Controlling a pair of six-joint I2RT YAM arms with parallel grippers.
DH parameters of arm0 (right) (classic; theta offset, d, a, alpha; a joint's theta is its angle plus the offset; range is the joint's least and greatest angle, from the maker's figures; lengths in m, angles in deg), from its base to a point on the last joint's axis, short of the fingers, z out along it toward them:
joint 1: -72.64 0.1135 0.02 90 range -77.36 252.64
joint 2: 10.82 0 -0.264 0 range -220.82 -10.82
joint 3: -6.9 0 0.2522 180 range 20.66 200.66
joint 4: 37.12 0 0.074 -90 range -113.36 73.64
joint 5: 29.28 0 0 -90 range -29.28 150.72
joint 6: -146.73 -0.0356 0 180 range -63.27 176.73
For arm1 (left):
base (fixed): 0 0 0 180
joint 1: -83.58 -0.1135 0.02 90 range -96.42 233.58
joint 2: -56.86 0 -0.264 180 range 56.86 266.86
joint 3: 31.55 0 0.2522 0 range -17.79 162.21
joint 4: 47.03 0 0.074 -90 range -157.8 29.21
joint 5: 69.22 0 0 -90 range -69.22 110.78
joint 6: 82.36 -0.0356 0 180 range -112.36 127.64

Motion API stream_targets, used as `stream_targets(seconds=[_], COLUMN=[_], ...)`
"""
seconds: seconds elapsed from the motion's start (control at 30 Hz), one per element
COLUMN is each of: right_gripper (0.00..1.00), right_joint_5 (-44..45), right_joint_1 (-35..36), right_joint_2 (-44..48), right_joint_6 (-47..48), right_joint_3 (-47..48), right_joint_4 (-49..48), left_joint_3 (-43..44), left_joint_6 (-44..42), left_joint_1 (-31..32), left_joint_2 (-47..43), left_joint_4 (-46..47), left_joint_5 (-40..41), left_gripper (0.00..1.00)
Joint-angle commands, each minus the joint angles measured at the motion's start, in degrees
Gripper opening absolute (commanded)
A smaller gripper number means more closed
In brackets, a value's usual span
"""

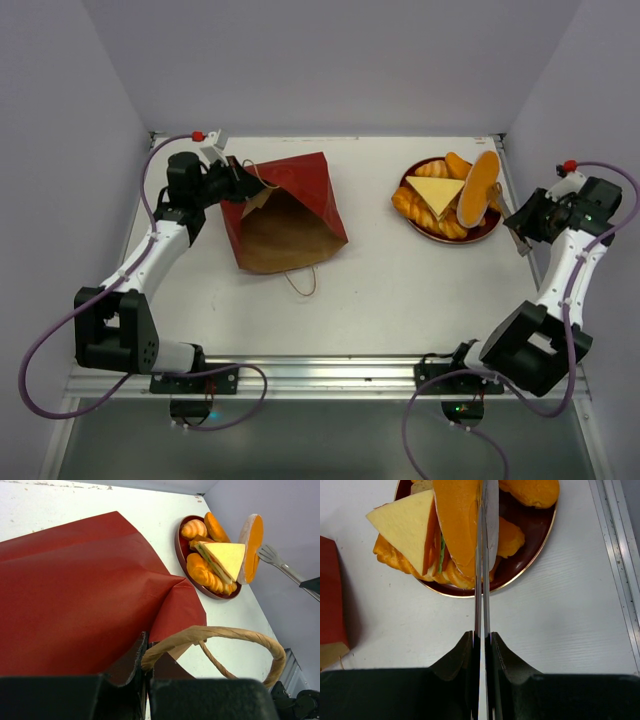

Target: Take the fake bread out of the paper bag

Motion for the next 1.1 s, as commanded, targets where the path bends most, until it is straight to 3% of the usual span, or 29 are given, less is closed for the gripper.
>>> stream_targets(seconds=[0.0,0.23,1.07], right_gripper=[0.00,0.01,0.26], right_joint_5=[-0.30,-0.04,0.14], right_joint_1=[-0.25,-0.25,-0.25], right_joint_2=[-1.28,-3.04,-7.17], right_joint_6=[-0.79,-0.35,-0.79], right_joint_3=[2.59,3.82,6.20], right_joint_4=[-1.06,-1.15,-3.08], left_joint_3=[-0.19,-0.19,-0.19], left_joint_6=[0.14,0.23,0.32], left_joint_1=[-0.55,-0.73,-1.34], left_joint_2=[-1.52,-1.44,-0.91], left_joint_4=[2.02,2.02,2.37], left_joint_5=[-1.19,-1.19,-1.54], left_gripper=[0.00,0.00,0.00])
